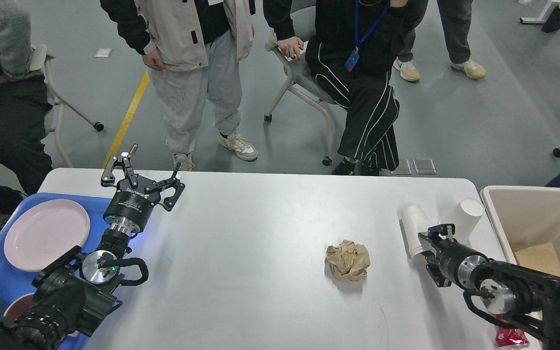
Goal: Tidy desktop
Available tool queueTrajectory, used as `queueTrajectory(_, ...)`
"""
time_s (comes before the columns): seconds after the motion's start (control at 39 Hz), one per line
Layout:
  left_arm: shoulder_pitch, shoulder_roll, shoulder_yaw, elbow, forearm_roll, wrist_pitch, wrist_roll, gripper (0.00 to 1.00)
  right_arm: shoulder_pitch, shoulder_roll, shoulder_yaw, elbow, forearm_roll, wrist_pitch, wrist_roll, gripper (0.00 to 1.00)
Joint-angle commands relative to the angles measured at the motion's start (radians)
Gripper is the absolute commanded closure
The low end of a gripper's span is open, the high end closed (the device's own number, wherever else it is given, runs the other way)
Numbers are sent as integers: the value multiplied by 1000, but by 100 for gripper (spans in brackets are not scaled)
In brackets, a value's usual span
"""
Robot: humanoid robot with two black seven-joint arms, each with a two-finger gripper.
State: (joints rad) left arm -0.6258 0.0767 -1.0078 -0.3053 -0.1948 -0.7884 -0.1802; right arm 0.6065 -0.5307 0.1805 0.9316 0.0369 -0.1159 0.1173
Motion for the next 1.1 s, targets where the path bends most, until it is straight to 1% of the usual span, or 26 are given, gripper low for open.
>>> queueTrajectory(0.0,0,0,0,0,0,0,1,1,1,1,0,4,0,-2,24,100)
queueTrajectory(0.13,0,0,0,0,0,0,1,1,-1,0,37,6,0,-21,30,100)
queueTrajectory(0.31,0,0,0,0,0,0,1,1,-5,-8,89,32,0,-53,62,100)
queueTrajectory(0.51,0,0,0,0,0,0,1,1,-13,-14,103,73,0,-71,67,100)
queueTrajectory(0.72,0,0,0,0,0,0,1,1,-24,-12,114,87,-2,-85,122,100)
queueTrajectory(0.9,0,0,0,0,0,0,-1,1,-24,1,114,70,-3,-87,122,100)
queueTrajectory(0.95,0,0,0,0,0,0,1,1,-24,1,114,64,-3,-87,122,97)
queueTrajectory(1.02,0,0,0,0,0,0,1,1,-25,5,114,47,-3,-88,122,81)
queueTrajectory(1.08,0,0,0,0,0,0,1,1,-25,14,114,33,-3,-88,122,77)
